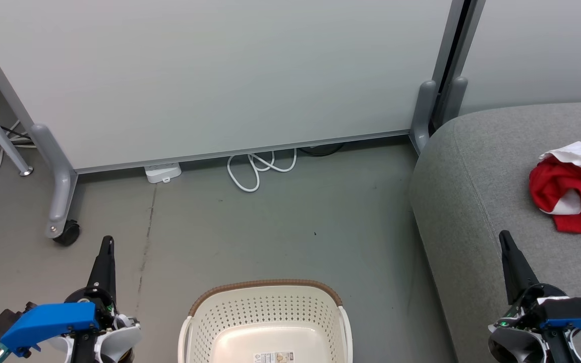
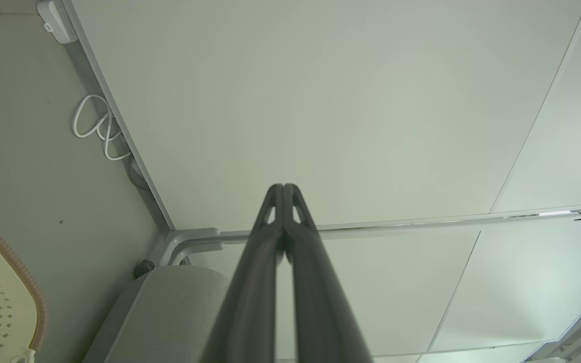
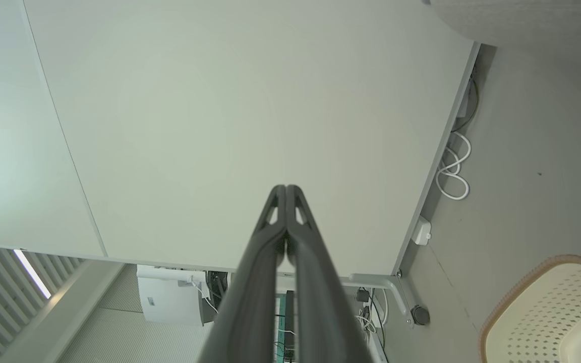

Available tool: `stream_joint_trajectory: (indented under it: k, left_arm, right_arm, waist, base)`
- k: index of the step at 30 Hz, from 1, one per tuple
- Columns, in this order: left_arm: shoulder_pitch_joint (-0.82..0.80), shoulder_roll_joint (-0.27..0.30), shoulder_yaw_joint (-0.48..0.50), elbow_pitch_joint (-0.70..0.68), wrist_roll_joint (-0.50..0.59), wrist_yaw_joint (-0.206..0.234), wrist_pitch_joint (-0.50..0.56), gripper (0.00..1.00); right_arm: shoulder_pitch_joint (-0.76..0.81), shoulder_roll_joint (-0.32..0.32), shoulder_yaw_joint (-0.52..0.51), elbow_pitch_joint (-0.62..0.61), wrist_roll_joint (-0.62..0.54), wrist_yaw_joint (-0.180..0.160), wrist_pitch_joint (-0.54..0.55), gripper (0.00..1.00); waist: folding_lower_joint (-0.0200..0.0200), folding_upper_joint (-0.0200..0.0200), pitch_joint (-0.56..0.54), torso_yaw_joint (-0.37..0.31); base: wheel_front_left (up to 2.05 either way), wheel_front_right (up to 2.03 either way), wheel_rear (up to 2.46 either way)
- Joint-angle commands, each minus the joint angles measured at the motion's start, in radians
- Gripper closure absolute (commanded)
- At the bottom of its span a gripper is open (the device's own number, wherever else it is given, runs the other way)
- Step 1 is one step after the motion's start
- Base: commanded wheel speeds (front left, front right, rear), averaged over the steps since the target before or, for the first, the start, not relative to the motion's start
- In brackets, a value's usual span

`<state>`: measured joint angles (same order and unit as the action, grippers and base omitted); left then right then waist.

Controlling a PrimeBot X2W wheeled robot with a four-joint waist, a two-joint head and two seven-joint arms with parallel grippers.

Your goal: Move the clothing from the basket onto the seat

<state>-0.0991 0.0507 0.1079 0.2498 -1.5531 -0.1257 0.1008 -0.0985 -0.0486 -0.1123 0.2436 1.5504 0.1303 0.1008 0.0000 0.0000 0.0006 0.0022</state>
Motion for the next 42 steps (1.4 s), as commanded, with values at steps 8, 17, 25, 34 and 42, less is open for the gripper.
stream_joint_trajectory:
  k: [8, 17, 25, 34, 42]
  left_arm:
    - [-0.015, -0.001, 0.009, -0.006, -0.062, -0.009, 0.018, 1.0]
    - [-0.015, -0.001, 0.009, -0.006, -0.061, -0.009, 0.017, 1.0]
    - [-0.015, -0.001, 0.009, -0.006, -0.061, -0.009, 0.017, 1.0]
    - [-0.015, -0.001, 0.009, -0.006, -0.061, -0.009, 0.017, 1.0]
    - [-0.015, -0.001, 0.008, -0.006, -0.061, -0.009, 0.017, 1.0]
  right_arm:
    - [-0.017, -0.003, -0.003, 0.002, 0.066, 0.001, 0.018, 1.0]
    - [-0.017, -0.003, -0.003, 0.002, 0.064, 0.001, 0.018, 1.0]
    - [-0.016, -0.003, -0.003, 0.002, 0.064, 0.001, 0.018, 1.0]
    - [-0.016, -0.003, -0.003, 0.002, 0.064, 0.001, 0.017, 1.0]
    - [-0.016, -0.003, -0.003, 0.002, 0.064, 0.001, 0.017, 1.0]
  waist:
    - [0.0, 0.0, 0.003, -0.002]
    - [0.0, 0.0, 0.003, -0.002]
    - [0.0, 0.0, 0.003, -0.002]
    - [0.0, 0.0, 0.003, -0.002]
    - [0.0, 0.0, 0.003, -0.002]
  base:
    - [0.0, 0.0, 0.0]
    - [0.0, 0.0, 0.0]
    - [0.0, 0.0, 0.0]
    - [0.0, 0.0, 0.0]
    - [0.0, 0.0, 0.0]
